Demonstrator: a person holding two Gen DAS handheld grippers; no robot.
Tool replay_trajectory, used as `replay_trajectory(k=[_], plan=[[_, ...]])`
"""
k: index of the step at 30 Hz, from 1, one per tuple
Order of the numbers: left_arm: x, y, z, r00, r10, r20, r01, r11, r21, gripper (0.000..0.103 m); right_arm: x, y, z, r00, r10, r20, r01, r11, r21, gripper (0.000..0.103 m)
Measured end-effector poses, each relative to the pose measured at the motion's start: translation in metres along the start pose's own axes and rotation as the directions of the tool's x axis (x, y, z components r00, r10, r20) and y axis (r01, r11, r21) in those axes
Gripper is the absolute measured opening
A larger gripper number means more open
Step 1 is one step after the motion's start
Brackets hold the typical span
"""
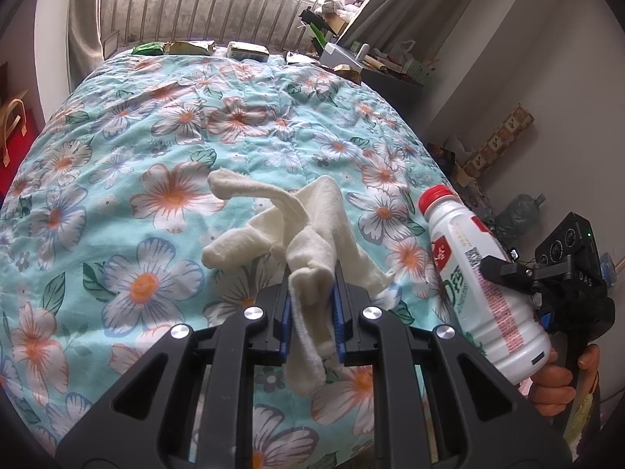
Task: Collect trash
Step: 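Lift the milk bottle with the right gripper while left holds the cloth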
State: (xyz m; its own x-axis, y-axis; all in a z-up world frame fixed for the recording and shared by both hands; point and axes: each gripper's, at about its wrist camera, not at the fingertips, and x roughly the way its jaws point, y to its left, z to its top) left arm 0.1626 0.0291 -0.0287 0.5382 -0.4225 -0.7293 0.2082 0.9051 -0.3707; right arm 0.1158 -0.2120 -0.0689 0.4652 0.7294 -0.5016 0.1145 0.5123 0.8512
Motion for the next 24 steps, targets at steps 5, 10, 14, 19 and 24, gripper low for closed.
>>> replay_trajectory(k=[5, 10, 14, 19, 24], plan=[[-0.001, -0.001, 0.001, 1.0, -0.001, 0.001, 0.001, 1.0, 0.004, 0.015, -0.01, 0.001, -0.001, 0.999, 0.036, 0.023, -0.036, 0.999, 0.003, 0.064], [-0.007, 0.0, 0.003, 1.0, -0.006, 0.011, 0.006, 1.0, 0.012, 0.015, -0.024, -0.001, -0.002, 0.997, 0.067, 0.047, -0.068, 0.998, 0.01, 0.064], [-0.013, -0.003, 0.004, 1.0, -0.014, 0.019, 0.014, 1.0, 0.025, 0.015, -0.036, -0.004, -0.003, 0.994, 0.087, 0.069, -0.088, 0.996, 0.011, 0.064], [-0.019, -0.009, 0.007, 0.999, -0.025, 0.025, 0.024, 0.999, 0.049, 0.015, -0.052, -0.006, -0.004, 0.989, 0.109, 0.1, -0.111, 0.994, 0.013, 0.064], [-0.025, -0.024, 0.01, 0.999, -0.042, 0.032, 0.039, 0.996, 0.081, 0.015, -0.072, -0.012, -0.006, 0.981, 0.132, 0.144, -0.136, 0.991, 0.017, 0.064]])
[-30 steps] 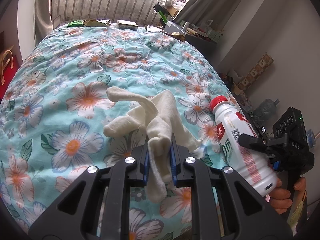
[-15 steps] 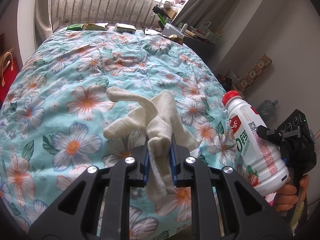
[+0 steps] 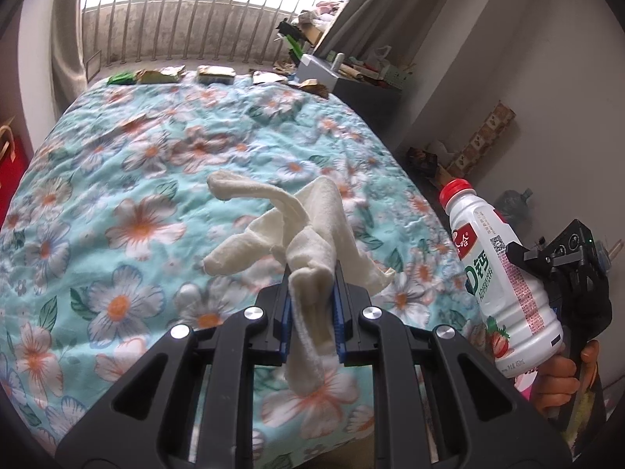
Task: Collect trash
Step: 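Lift the milk bottle with the right gripper while left holds the cloth, then carry cloth and bottle over the wastebasket and open both grippers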
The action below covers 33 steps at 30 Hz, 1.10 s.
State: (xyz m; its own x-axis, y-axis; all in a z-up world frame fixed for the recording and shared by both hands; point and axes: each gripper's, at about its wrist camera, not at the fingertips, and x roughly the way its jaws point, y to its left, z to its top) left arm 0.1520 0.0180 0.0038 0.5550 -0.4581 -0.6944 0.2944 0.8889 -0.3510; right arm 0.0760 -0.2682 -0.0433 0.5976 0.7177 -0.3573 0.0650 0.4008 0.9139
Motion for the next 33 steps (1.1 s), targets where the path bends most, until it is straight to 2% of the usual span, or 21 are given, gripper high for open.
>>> replay_trajectory(k=[3, 9, 14, 17, 19, 21, 24, 27, 29, 33], plan=[[-0.006, -0.008, 0.003, 1.0, -0.019, 0.0, 0.019, 0.999, 0.036, 0.015, -0.018, -0.004, 0.001, 0.999, 0.017, 0.037, -0.018, 1.0, 0.01, 0.064], [-0.003, -0.051, 0.009, 0.997, -0.072, -0.011, 0.073, 0.988, 0.135, 0.015, -0.067, -0.026, -0.001, 0.991, 0.04, 0.131, -0.045, 0.998, 0.041, 0.064], [0.01, -0.107, 0.012, 0.989, -0.141, -0.049, 0.148, 0.956, 0.254, 0.015, -0.111, -0.057, -0.001, 0.973, 0.028, 0.23, -0.052, 0.994, 0.1, 0.064], [0.032, -0.146, 0.01, 0.98, -0.168, -0.106, 0.193, 0.929, 0.316, 0.015, -0.15, -0.084, 0.0, 0.948, -0.012, 0.318, -0.039, 0.987, 0.155, 0.064], [0.049, -0.174, 0.009, 0.968, -0.193, -0.158, 0.238, 0.906, 0.349, 0.015, -0.174, -0.101, 0.0, 0.925, -0.06, 0.375, -0.014, 0.982, 0.19, 0.064], [0.073, -0.208, 0.005, 0.954, -0.205, -0.22, 0.277, 0.884, 0.377, 0.015, -0.205, -0.12, -0.001, 0.886, -0.131, 0.445, 0.02, 0.969, 0.245, 0.064], [0.114, -0.251, 0.0, 0.923, -0.208, -0.323, 0.333, 0.854, 0.401, 0.016, -0.242, -0.154, -0.007, 0.827, -0.231, 0.512, 0.052, 0.939, 0.341, 0.064], [0.162, -0.294, -0.019, 0.881, -0.179, -0.438, 0.378, 0.823, 0.424, 0.016, -0.264, -0.191, -0.011, 0.786, -0.319, 0.53, 0.065, 0.894, 0.443, 0.064], [0.198, -0.313, -0.027, 0.862, -0.145, -0.485, 0.388, 0.805, 0.449, 0.016, -0.271, -0.217, -0.011, 0.774, -0.344, 0.532, 0.039, 0.865, 0.501, 0.064], [0.248, -0.354, -0.04, 0.825, -0.101, -0.557, 0.412, 0.782, 0.468, 0.016, -0.283, -0.26, 0.0, 0.767, -0.365, 0.529, -0.004, 0.821, 0.572, 0.065]])
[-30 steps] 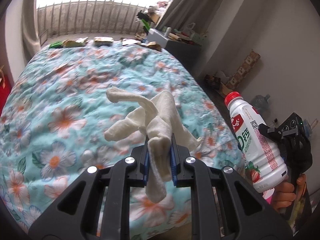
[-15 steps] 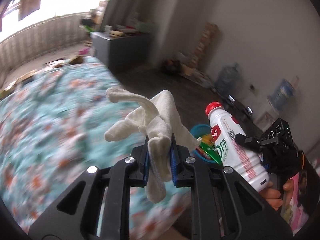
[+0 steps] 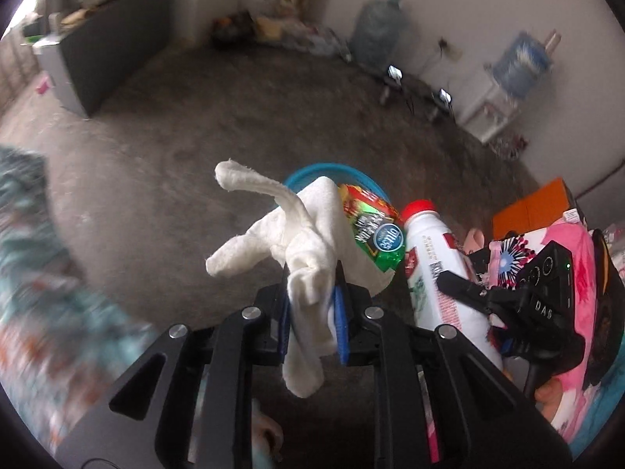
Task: Collect trash
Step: 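Carry cloth and bottle over the wastebasket and open both grippers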
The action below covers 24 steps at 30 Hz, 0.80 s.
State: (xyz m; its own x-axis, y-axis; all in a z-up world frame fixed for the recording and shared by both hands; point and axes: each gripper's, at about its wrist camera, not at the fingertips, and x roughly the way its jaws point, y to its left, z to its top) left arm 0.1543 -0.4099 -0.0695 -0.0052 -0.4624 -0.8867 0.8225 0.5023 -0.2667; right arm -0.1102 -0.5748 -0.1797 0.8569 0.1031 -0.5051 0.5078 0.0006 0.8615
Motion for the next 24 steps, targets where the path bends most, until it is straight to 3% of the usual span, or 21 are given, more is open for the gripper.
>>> replay_trajectory(k=[2, 4, 5, 7, 9, 11, 14, 17, 24], plan=[[0.021, -0.013, 0.014, 1.0, 0.004, -0.024, -0.003, 1.0, 0.021, 0.017, 0.009, -0.007, 0.017, 1.0, -0.012, 0.0, 0.012, 1.0, 0.026, 0.065], [0.039, -0.024, 0.028, 0.999, 0.004, -0.035, -0.003, 0.999, 0.036, 0.027, 0.024, -0.019, 0.051, 1.0, -0.022, -0.002, 0.022, 0.998, 0.056, 0.066], [0.054, -0.027, 0.039, 0.998, -0.004, -0.056, 0.006, 0.999, 0.035, 0.052, 0.036, -0.026, 0.065, 1.0, -0.025, -0.009, 0.025, 0.998, 0.065, 0.067], [0.092, -0.027, 0.062, 0.991, 0.017, -0.135, -0.016, 1.0, 0.007, 0.08, 0.062, -0.052, 0.096, 0.997, -0.068, -0.033, 0.071, 0.992, 0.105, 0.077], [0.112, -0.023, 0.067, 0.983, 0.068, -0.173, -0.072, 0.997, -0.021, 0.08, 0.084, -0.084, 0.116, 0.986, -0.156, -0.06, 0.164, 0.972, 0.17, 0.078], [0.117, -0.021, 0.063, 0.98, 0.063, -0.191, -0.075, 0.996, -0.057, 0.08, 0.089, -0.106, 0.117, 0.97, -0.23, -0.083, 0.243, 0.941, 0.237, 0.078], [0.106, -0.021, 0.055, 0.984, 0.008, -0.18, -0.022, 0.997, -0.076, 0.08, 0.08, -0.106, 0.105, 0.976, -0.216, -0.023, 0.216, 0.957, 0.193, 0.078], [0.088, -0.026, 0.051, 0.989, 0.028, -0.148, -0.034, 0.999, -0.032, 0.08, 0.075, -0.102, 0.094, 0.967, -0.254, -0.002, 0.251, 0.954, 0.163, 0.078], [0.044, -0.053, 0.08, 0.999, -0.001, -0.036, 0.001, 1.0, -0.002, 0.08, 0.056, -0.06, 0.075, 0.958, -0.277, 0.066, 0.273, 0.96, 0.065, 0.078]])
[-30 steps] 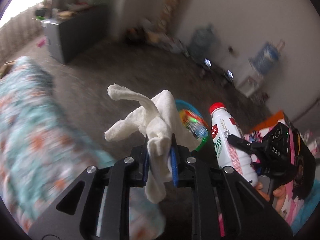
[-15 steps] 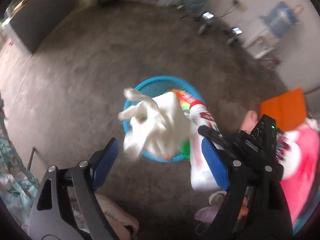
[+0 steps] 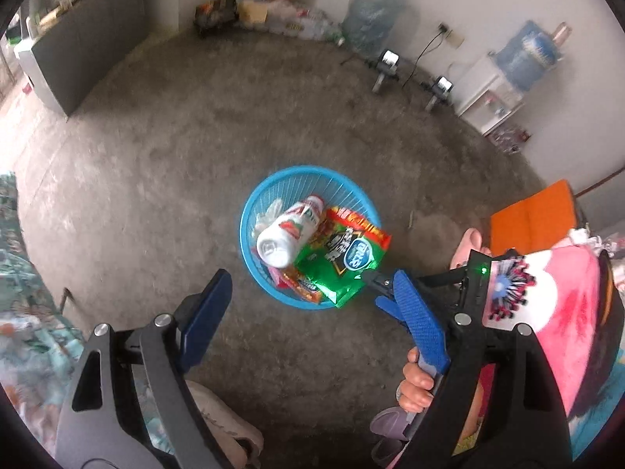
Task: Collect trash
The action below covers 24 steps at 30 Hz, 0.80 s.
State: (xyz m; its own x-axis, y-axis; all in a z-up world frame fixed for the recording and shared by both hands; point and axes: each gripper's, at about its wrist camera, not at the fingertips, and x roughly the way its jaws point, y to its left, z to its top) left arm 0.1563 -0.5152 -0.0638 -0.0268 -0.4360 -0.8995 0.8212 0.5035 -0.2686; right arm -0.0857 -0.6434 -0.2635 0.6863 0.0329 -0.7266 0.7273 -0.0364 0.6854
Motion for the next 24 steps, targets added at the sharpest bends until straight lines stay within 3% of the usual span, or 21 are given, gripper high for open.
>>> replay_trajectory(k=[6, 11, 13, 15, 17, 18, 21, 24], plan=[[-0.084, 0.005, -0.033, 0.992, -0.038, 0.122, 0.034, 0.999, 0.035, 0.082, -0.048, 0.07, -0.036, 0.996, 0.015, 0.088, 0.003, 0.981, -0.193, 0.078], [-0.165, 0.032, -0.087, 0.967, -0.008, 0.255, 0.003, 1.0, 0.022, 0.084, -0.083, 0.139, -0.091, 0.991, 0.036, 0.128, 0.023, 0.904, -0.427, 0.079], [-0.199, 0.048, -0.114, 0.948, 0.029, 0.318, -0.023, 1.0, -0.021, 0.085, -0.095, 0.169, -0.123, 0.989, 0.054, 0.141, 0.03, 0.845, -0.534, 0.081], [-0.224, 0.062, -0.138, 0.928, 0.066, 0.367, -0.044, 0.997, -0.067, 0.088, -0.104, 0.203, -0.16, 0.986, 0.083, 0.144, 0.031, 0.762, -0.647, 0.084], [-0.25, 0.077, -0.167, 0.9, 0.127, 0.416, -0.078, 0.988, -0.132, 0.09, -0.112, 0.224, -0.192, 0.985, 0.112, 0.128, 0.015, 0.693, -0.721, 0.087], [-0.262, 0.085, -0.181, 0.884, 0.161, 0.438, -0.096, 0.981, -0.166, 0.09, -0.117, 0.239, -0.216, 0.986, 0.13, 0.109, 0.001, 0.639, -0.769, 0.089], [-0.295, 0.106, -0.226, 0.832, 0.264, 0.487, -0.137, 0.95, -0.282, 0.092, -0.126, 0.266, -0.274, 0.986, 0.152, 0.075, -0.012, 0.508, -0.861, 0.093], [-0.32, 0.127, -0.272, 0.778, 0.395, 0.489, -0.187, 0.888, -0.42, 0.093, -0.13, 0.282, -0.324, 0.987, 0.153, 0.042, -0.023, 0.404, -0.915, 0.095]])
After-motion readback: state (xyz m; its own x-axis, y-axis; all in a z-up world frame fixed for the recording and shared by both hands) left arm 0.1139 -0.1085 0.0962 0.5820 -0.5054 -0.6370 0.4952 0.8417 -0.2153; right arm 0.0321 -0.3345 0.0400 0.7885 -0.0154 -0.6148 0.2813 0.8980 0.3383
